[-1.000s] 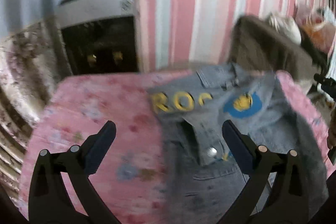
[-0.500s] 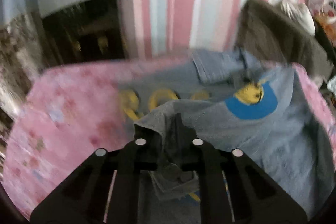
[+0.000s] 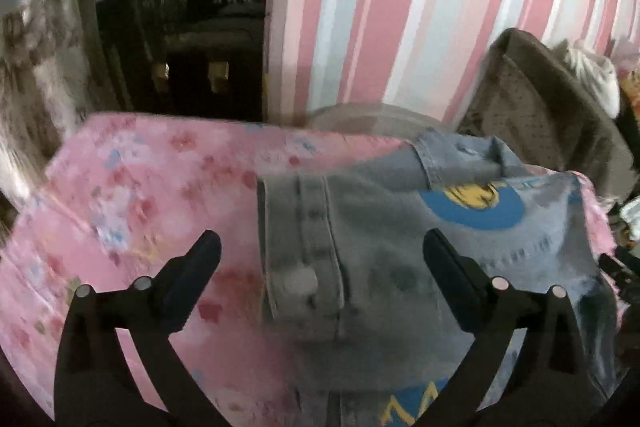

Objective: Fold large clothes

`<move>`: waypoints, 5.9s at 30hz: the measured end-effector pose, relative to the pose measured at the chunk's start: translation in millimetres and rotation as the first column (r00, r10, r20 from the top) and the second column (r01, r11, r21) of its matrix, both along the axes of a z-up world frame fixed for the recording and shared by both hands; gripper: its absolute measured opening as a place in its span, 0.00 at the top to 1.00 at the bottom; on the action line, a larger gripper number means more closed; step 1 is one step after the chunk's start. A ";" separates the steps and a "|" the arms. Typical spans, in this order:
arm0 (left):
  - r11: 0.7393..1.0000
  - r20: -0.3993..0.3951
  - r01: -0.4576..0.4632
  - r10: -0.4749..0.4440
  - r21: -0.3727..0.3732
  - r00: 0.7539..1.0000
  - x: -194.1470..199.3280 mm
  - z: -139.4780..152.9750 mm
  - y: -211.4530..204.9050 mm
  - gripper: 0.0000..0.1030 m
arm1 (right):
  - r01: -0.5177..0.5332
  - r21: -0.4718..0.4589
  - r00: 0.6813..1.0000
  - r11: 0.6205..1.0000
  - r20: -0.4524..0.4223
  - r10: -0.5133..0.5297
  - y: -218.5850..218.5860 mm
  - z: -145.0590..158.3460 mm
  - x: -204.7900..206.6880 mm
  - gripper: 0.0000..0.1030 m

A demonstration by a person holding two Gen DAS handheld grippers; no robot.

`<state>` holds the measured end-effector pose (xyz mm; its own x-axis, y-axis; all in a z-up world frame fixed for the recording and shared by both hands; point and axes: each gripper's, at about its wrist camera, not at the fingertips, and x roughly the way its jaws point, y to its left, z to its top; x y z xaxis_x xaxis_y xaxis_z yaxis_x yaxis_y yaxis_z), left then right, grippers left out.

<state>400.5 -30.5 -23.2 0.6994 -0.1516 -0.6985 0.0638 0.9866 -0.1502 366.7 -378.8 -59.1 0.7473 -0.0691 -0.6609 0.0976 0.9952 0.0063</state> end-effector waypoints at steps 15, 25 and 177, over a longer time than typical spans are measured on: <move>0.989 -0.020 0.051 -0.048 0.138 0.999 11.1 -15.1 -34.7 0.59 | -0.082 -0.098 0.995 0.992 -0.071 0.075 17.2 2.1 -21.5 0.92; 0.982 -0.010 0.008 -0.006 0.189 1.000 14.0 -11.4 -34.3 0.26 | -0.059 -0.110 0.993 0.992 -0.105 0.048 -9.1 -4.6 -39.7 0.90; 0.946 -0.006 0.281 -0.284 0.163 0.959 -371.3 -33.4 6.9 0.03 | -0.031 0.267 0.950 0.963 0.307 -0.054 2.1 64.3 -318.2 0.92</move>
